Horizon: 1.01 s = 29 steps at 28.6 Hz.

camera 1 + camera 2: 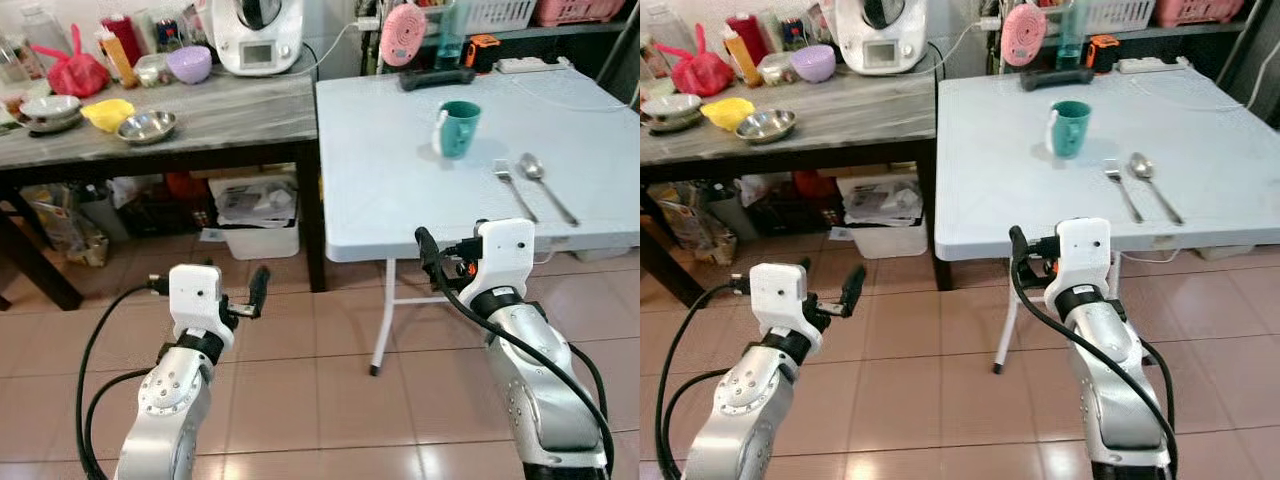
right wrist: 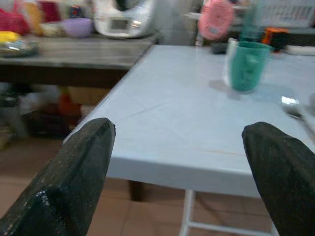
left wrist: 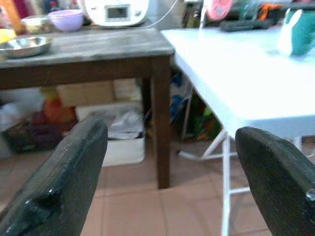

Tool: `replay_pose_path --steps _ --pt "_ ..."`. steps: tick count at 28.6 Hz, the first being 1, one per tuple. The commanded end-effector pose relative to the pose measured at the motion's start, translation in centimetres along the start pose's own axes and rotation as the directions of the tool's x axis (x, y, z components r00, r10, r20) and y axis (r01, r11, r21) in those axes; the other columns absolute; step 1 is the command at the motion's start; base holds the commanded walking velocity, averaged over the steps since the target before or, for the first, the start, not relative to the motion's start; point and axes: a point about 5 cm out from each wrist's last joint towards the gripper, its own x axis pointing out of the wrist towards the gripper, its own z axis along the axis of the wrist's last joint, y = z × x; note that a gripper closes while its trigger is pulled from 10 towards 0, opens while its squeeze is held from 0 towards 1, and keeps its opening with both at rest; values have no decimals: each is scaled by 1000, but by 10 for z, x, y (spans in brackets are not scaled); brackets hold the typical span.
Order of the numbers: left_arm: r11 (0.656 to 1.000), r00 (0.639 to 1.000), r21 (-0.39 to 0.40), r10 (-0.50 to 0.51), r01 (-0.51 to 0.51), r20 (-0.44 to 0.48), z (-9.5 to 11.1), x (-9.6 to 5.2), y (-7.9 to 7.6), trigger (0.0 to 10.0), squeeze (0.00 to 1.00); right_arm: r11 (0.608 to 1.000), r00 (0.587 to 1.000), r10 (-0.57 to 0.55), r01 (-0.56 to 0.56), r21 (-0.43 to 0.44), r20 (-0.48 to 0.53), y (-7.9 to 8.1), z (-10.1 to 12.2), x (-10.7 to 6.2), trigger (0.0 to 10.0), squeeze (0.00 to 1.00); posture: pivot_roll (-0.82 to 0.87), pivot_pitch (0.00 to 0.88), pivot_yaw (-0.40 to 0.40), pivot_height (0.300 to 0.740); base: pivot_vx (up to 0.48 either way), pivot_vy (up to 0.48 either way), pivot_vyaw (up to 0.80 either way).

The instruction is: Setting the table

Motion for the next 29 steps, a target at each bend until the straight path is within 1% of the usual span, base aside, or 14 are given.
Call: replay_pose_path --steps 1,11,15,23,29 --pt "1000 1000 7 15 -15 12 3 0 3 10000 0 1000 1000 -10 10 -12 15 -2 4 1 10000 0 -112 57 100 740 0 -394 0" --pt "1000 1000 9 10 -10 8 1 0 1 10000 0 1000 1000 -13 13 -16 23 -3 4 1 10000 0 -111 55 100 740 0 -417 0" --pt "1000 1000 -14 3 -3 21 2 0 0 10000 0 1000 999 -21 21 -21 27 -4 5 1 10000 0 -116 54 101 740 0 0 0" --pt "1000 999 -6 -28 28 35 3 -1 0 10000 0 999 999 -23 24 -28 30 -6 5 1 10000 0 -116 54 98 740 0 0 0" --pt "999 998 -8 -44 44 47 3 -2 -2 10000 0 999 999 -20 21 -39 37 -5 6 3 10000 0 -117 51 94 740 311 0 0"
